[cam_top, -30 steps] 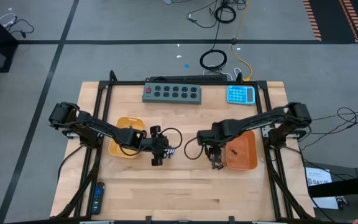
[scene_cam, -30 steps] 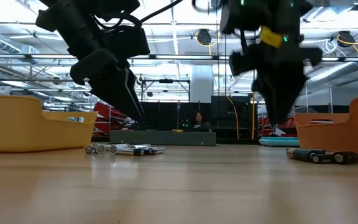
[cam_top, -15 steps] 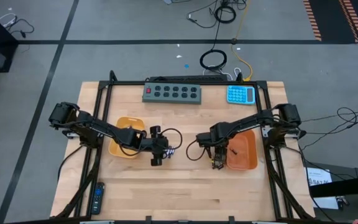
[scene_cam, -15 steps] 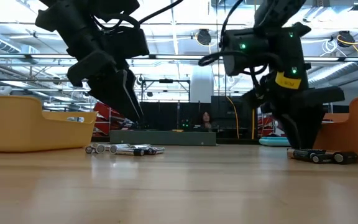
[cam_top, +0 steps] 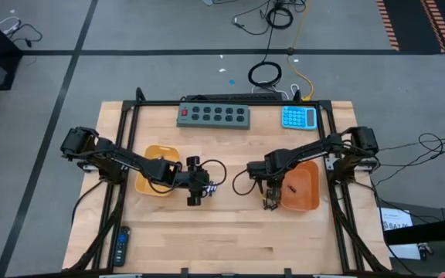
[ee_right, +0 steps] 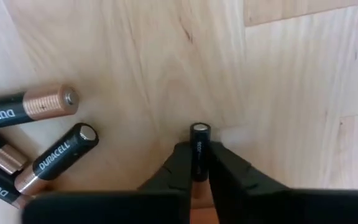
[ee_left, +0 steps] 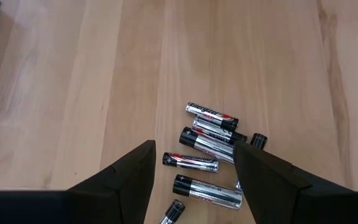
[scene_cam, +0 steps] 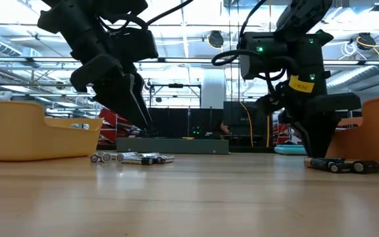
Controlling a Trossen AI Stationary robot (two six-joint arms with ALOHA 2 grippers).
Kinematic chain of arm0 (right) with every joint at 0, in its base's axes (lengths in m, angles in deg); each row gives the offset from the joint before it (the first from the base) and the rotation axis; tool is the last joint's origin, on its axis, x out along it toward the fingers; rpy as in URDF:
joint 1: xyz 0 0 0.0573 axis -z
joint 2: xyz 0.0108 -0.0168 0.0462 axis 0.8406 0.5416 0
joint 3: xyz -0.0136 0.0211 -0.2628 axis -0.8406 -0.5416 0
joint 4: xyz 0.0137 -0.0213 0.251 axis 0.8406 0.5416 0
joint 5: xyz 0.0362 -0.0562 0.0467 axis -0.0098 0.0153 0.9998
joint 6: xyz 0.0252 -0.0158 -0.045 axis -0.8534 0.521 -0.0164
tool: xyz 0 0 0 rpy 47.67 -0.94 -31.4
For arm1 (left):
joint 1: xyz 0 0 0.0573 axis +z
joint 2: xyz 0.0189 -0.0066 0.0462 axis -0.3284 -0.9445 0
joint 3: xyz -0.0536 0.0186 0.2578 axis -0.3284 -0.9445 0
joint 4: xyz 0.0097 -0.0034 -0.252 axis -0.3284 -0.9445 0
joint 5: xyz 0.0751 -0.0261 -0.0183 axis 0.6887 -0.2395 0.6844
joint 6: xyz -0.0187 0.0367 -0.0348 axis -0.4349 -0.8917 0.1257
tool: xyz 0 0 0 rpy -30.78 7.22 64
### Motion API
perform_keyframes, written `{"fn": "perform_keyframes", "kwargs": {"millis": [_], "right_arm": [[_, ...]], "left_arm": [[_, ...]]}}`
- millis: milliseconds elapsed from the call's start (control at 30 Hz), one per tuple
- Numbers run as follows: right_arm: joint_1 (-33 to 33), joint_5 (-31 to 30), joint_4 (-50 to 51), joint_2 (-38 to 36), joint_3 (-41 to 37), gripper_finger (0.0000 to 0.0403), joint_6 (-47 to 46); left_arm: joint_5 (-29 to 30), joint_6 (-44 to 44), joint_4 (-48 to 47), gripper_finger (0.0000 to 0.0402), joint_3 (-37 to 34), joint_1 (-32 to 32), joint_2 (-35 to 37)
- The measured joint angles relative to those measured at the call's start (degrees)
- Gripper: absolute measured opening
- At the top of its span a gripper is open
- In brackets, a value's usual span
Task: Sort batteries
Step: Put the black battery into the orange bin
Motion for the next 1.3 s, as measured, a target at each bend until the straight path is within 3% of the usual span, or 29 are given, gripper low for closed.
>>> {"fn": "perform_keyframes", "kwargs": {"millis": [467,667,900,1000,1100,1300], "right_arm": [[-2.06,-2.89,2.87,-4.10,3.89,0.0004,-2.71],[-5.21,-5.09,14.39,-15.94,3.89,0.0003,-11.82],[-9.09,2.32,20.34,-27.60,-1.17,0.0005,-26.52],[-10.20,2.79,18.75,-29.35,-6.64,0.0029,-30.10],[-10.83,6.03,17.43,-29.71,-10.10,0.0079,-33.05],[-12.92,7.43,15.42,-28.98,-8.52,0.0175,-38.32]], "left_arm": [[0.02,0.42,1.57,0.0226,0.00,-0.11,-0.02],[-0.08,0.44,1.44,0.0226,0.00,-0.11,0.00],[-1.49,0.48,1.57,0.0226,0.00,0.49,-0.02],[-1.51,0.37,1.61,0.0226,0.00,0.69,0.00],[-1.53,0.33,1.26,0.0226,0.00,0.72,0.00],[-1.55,-0.04,1.20,0.0226,0.00,0.68,-0.01]]}}
